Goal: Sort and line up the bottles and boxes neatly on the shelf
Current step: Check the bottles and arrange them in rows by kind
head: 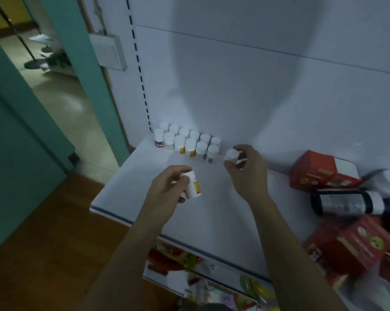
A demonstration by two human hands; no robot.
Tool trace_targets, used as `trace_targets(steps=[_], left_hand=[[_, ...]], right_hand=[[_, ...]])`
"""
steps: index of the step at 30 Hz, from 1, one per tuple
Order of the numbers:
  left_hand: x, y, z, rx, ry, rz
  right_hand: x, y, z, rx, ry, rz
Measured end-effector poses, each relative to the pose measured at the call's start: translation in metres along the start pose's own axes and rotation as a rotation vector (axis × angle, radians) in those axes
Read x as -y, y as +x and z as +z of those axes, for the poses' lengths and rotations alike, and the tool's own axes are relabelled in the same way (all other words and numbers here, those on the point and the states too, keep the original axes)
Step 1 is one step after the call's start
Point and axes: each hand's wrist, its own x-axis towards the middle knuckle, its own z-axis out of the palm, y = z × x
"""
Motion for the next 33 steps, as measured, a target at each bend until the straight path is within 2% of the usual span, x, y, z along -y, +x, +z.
trace_targets(steps=[3, 7, 12, 17, 19, 21, 24, 26, 30, 33], left_hand=[[0.009, 0.013, 0.005, -0.013, -0.036, -0.065], [0.009, 0.029, 0.012, 0.06, -0.034, -0.035], [0.013, 0.052, 0.02, 0.084, -0.003, 0.021], [0.007, 0.069, 0.045, 0.193, 0.047, 0.111], [0.004, 0.073, 0.054, 0.236, 0.074, 0.165], [0.003, 0.078, 0.057, 0.244, 0.112, 0.212], [0.014, 0.087, 0.043, 0.24, 0.396, 0.358], [0.028, 0.095, 0.027, 0.228, 0.584, 0.479], [0.048, 0.104, 0.015, 0.247, 0.715, 0.564], [0.051, 0.102, 0.019, 0.293, 0.828, 0.655]], right_hand=[[-0.008, 0.02, 0.019, -0.042, 0.045, 0.115], [-0.01, 0.022, 0.026, -0.128, 0.186, 0.141], [-0.005, -0.013, 0.023, -0.074, 0.225, 0.211], [0.003, -0.048, 0.006, 0.098, 0.085, 0.031], [0.001, -0.045, 0.005, 0.093, 0.027, 0.006], [-0.004, -0.035, 0.007, 0.021, -0.025, 0.055], [-0.007, -0.017, 0.015, -0.114, -0.046, 0.228], [-0.007, -0.008, 0.024, -0.152, -0.078, 0.277], [-0.002, -0.003, 0.037, -0.162, -0.14, 0.32], [-0.003, -0.007, 0.042, -0.152, -0.205, 0.279]])
